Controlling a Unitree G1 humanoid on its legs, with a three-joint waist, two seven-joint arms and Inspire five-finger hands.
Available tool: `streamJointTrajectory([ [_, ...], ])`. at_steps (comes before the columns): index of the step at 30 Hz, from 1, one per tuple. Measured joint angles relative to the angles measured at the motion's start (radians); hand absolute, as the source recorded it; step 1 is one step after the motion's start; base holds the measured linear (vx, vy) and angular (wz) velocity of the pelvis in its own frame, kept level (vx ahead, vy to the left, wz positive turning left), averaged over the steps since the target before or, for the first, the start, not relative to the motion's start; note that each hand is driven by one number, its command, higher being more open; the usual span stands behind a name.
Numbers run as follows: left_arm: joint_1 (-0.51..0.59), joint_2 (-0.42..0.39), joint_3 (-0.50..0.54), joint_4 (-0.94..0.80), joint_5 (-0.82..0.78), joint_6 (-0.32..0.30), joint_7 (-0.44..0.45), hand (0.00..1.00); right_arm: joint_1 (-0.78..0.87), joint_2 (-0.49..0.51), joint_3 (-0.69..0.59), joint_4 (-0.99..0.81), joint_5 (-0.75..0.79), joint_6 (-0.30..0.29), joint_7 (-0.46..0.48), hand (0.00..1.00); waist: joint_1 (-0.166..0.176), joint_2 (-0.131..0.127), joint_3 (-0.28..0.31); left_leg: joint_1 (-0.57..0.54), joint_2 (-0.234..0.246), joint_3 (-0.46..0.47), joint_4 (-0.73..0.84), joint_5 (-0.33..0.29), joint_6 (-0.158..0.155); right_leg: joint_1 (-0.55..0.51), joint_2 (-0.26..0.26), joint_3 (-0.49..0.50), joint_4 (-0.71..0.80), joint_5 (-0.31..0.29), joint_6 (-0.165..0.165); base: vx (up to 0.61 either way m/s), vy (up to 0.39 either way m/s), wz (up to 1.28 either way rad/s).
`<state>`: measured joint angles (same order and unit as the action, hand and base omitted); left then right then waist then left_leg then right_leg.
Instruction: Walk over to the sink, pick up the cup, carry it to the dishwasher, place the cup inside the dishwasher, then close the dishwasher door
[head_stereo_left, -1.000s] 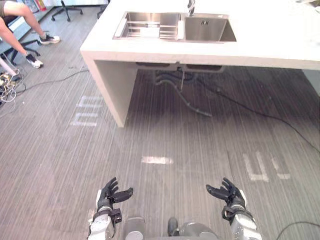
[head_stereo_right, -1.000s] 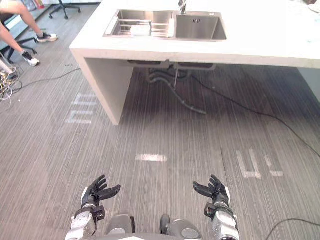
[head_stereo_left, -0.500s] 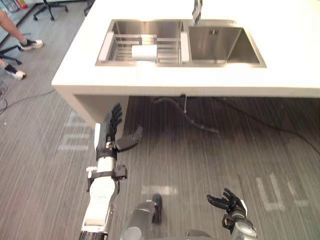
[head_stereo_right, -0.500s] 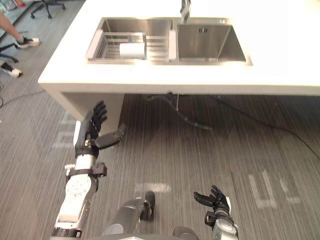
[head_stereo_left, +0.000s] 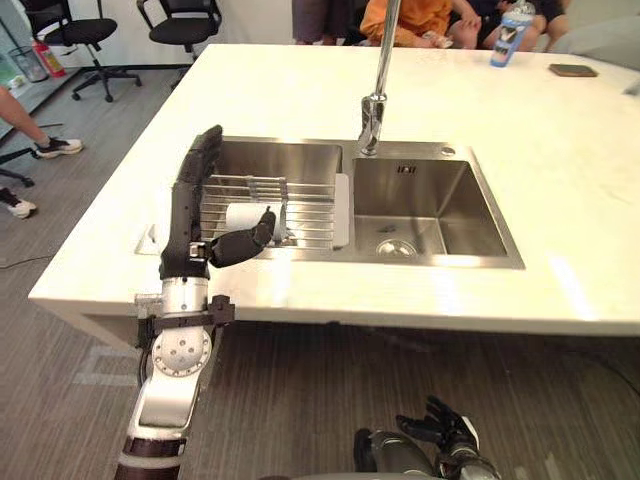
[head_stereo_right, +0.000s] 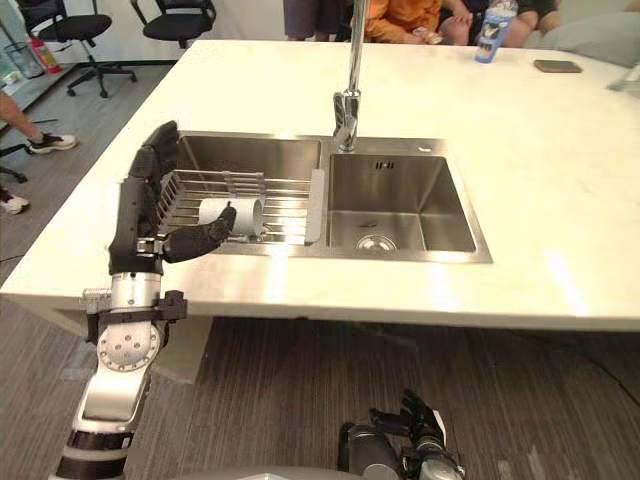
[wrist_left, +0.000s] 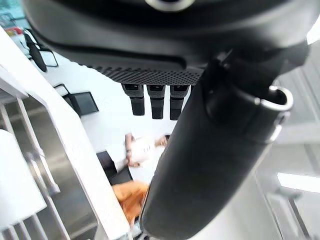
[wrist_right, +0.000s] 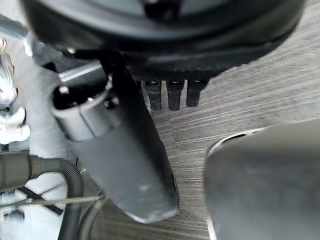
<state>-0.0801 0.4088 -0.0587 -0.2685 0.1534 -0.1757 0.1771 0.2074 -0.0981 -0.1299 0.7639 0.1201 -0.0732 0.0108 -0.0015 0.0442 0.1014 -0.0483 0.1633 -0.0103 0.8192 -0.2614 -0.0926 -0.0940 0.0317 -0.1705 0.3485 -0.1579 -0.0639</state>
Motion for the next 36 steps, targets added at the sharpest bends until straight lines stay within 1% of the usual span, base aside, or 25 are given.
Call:
streamJointTrajectory([
  [1, -0.006, 0.025, -0.012, -0.005, 0.009, -0.003, -0.012, 0.9, 0.011, -0.003, 0.003, -0.017, 0.001, -0.006, 0.0, 0.9, 0.005, -0.001, -0.002, -0.018, 0.014, 0.011, 0.038, -0.005, 0.005, 0.03, 0.004, 0.0, -0.022, -0.002, -0.003, 0.4, -0.201, -0.11],
  [2, -0.017, 0.066, -0.03, -0.019, 0.025, -0.011, -0.029, 0.9, 0.024, -0.013, 0.006, -0.049, 0.005, -0.017, 0.003, 0.9, 0.01, -0.001, -0.008, -0.062, 0.04, 0.042, 0.059, -0.026, 0.005, 0.067, 0.005, 0.003, -0.056, -0.006, -0.01, 0.26, -0.116, -0.1],
  [3, -0.038, 0.09, -0.04, -0.034, 0.039, -0.019, -0.048, 0.9, 0.021, -0.023, 0.004, -0.073, 0.005, -0.024, 0.004, 0.9, 0.014, 0.005, -0.012, -0.112, 0.058, 0.057, 0.031, -0.039, 0.013, 0.092, 0.005, 0.007, -0.082, -0.007, -0.01, 0.23, -0.089, -0.1],
  [4, -0.049, 0.097, -0.042, -0.039, 0.052, -0.025, -0.057, 0.9, 0.018, -0.028, 0.003, -0.077, 0.005, -0.027, 0.004, 0.9, 0.016, 0.007, -0.013, -0.132, 0.066, 0.061, 0.003, -0.047, 0.011, 0.099, 0.005, 0.01, -0.09, -0.007, -0.01, 0.2, -0.022, -0.11],
  [5, -0.078, 0.112, -0.055, -0.04, 0.072, -0.031, -0.069, 0.9, 0.013, -0.028, 0.001, -0.079, 0.006, -0.028, 0.005, 0.9, 0.024, 0.003, -0.011, -0.155, 0.066, 0.062, -0.086, -0.05, 0.009, 0.108, -0.001, 0.021, -0.101, -0.009, -0.006, 0.15, 0.026, -0.15],
  [6, -0.092, 0.124, -0.064, -0.036, 0.085, -0.034, -0.072, 0.9, 0.012, -0.028, 0.001, -0.078, 0.006, -0.028, 0.005, 0.9, 0.029, 0.004, -0.012, -0.158, 0.059, 0.062, -0.149, -0.047, 0.012, 0.112, -0.007, 0.027, -0.105, -0.011, -0.001, 0.16, 0.075, -0.14],
  [7, -0.121, 0.15, -0.085, -0.019, 0.11, -0.041, -0.081, 0.9, 0.012, -0.036, 0.001, -0.072, 0.007, -0.028, 0.006, 0.9, 0.031, -0.003, -0.008, -0.163, 0.039, 0.057, -0.275, -0.032, 0.015, 0.114, -0.021, 0.031, -0.104, -0.019, 0.012, 0.15, 0.117, -0.05],
  [8, -0.144, 0.164, -0.107, 0.003, 0.125, -0.046, -0.09, 0.9, 0.012, -0.038, 0.0, -0.063, 0.007, -0.028, 0.006, 0.9, 0.03, 0.0, -0.009, -0.163, 0.019, 0.044, -0.361, 0.003, 0.014, 0.116, -0.032, 0.031, -0.1, -0.026, 0.023, 0.15, 0.134, 0.0],
  [9, -0.168, 0.183, -0.139, 0.032, 0.144, -0.047, -0.099, 0.9, 0.023, -0.04, 0.001, -0.055, 0.007, -0.027, 0.007, 0.9, 0.03, 0.012, -0.013, -0.151, -0.005, 0.034, -0.467, 0.102, 0.013, 0.116, -0.038, 0.036, -0.082, -0.042, 0.042, 0.21, 0.211, -0.09],
  [10, -0.179, 0.214, -0.164, 0.058, 0.165, -0.048, -0.111, 0.9, 0.031, -0.027, 0.005, -0.033, 0.007, -0.025, 0.012, 0.9, 0.03, 0.015, -0.015, -0.136, -0.012, 0.031, -0.503, 0.202, 0.0, 0.114, -0.042, 0.055, -0.044, -0.08, 0.063, 0.15, 0.154, -0.13],
  [11, -0.181, 0.222, -0.169, 0.065, 0.165, -0.047, -0.115, 0.9, 0.031, -0.019, 0.007, -0.031, 0.007, -0.022, 0.011, 0.9, 0.029, 0.006, -0.014, -0.129, -0.019, 0.034, -0.505, 0.204, 0.002, 0.112, -0.052, 0.058, -0.036, -0.084, 0.066, 0.2, 0.205, -0.18],
  [12, -0.182, 0.251, -0.187, 0.085, 0.166, -0.045, -0.124, 0.9, 0.047, 0.003, 0.017, -0.031, 0.007, -0.02, 0.015, 0.9, 0.026, -0.024, -0.017, -0.112, -0.042, 0.047, -0.532, 0.202, 0.008, 0.109, -0.075, 0.067, -0.026, -0.1, 0.079, 0.13, 0.125, -0.07],
  [13, -0.185, 0.269, -0.197, 0.098, 0.173, -0.039, -0.14, 0.9, 0.057, 0.018, 0.024, -0.031, 0.005, -0.02, 0.022, 0.9, 0.025, -0.038, -0.015, -0.108, -0.054, 0.054, -0.543, 0.203, 0.013, 0.107, -0.088, 0.071, -0.026, -0.101, 0.082, 0.15, 0.144, -0.07],
  [15, -0.2, 0.292, -0.22, 0.125, 0.182, -0.037, -0.15, 0.9, 0.066, 0.031, 0.031, -0.031, 0.004, -0.018, 0.027, 0.9, 0.028, -0.046, -0.015, -0.105, -0.066, 0.063, -0.551, 0.2, 0.018, 0.107, -0.095, 0.08, -0.04, -0.098, 0.091, 0.07, 0.076, -0.06],
  [18, -0.207, 0.317, -0.236, 0.153, 0.182, -0.036, -0.166, 0.9, 0.069, 0.032, 0.036, -0.031, 0.004, -0.018, 0.031, 0.9, 0.031, -0.048, -0.016, -0.076, -0.075, 0.09, -0.591, 0.207, 0.028, 0.114, -0.105, 0.102, -0.061, -0.091, 0.102, 0.05, 0.049, -0.18],
  [20, -0.213, 0.324, -0.236, 0.166, 0.182, -0.038, -0.176, 0.9, 0.068, 0.031, 0.036, -0.031, 0.003, -0.019, 0.033, 0.9, 0.03, -0.049, -0.018, -0.068, -0.078, 0.098, -0.606, 0.21, 0.029, 0.114, -0.103, 0.109, -0.075, -0.088, 0.104, 0.02, 0.016, -0.13],
  [25, -0.231, 0.346, -0.246, 0.241, 0.182, -0.044, -0.186, 0.9, 0.069, 0.022, 0.031, -0.004, -0.005, -0.019, 0.034, 0.9, 0.026, -0.056, -0.026, -0.064, -0.072, 0.101, -0.649, 0.229, 0.024, 0.113, -0.092, 0.114, -0.106, -0.07, 0.098, 0.04, -0.019, -0.04],
  [29, -0.23, 0.378, -0.245, 0.307, 0.182, -0.037, -0.192, 0.9, 0.066, 0.005, 0.027, 0.027, -0.006, -0.019, 0.034, 0.9, 0.027, -0.061, -0.028, -0.063, -0.071, 0.101, -0.675, 0.241, 0.026, 0.11, -0.087, 0.118, -0.127, -0.054, 0.098, 0.02, -0.015, -0.01],
  [33, -0.206, 0.411, -0.241, 0.33, 0.181, -0.037, -0.201, 0.9, 0.058, -0.007, 0.028, 0.073, -0.008, -0.019, 0.036, 0.9, 0.029, -0.062, -0.029, -0.047, -0.075, 0.102, -0.704, 0.258, 0.031, 0.127, -0.089, 0.117, -0.156, -0.036, 0.1, 0.0, 0.0, 0.0],
  [36, -0.165, 0.414, -0.206, 0.353, 0.181, -0.043, -0.206, 0.9, 0.046, -0.014, 0.029, 0.107, -0.025, -0.019, 0.038, 0.9, 0.028, -0.061, -0.029, -0.033, -0.079, 0.102, -0.751, 0.291, 0.035, 0.132, -0.094, 0.115, -0.189, -0.013, 0.102, -0.07, 0.028, 0.01],
])
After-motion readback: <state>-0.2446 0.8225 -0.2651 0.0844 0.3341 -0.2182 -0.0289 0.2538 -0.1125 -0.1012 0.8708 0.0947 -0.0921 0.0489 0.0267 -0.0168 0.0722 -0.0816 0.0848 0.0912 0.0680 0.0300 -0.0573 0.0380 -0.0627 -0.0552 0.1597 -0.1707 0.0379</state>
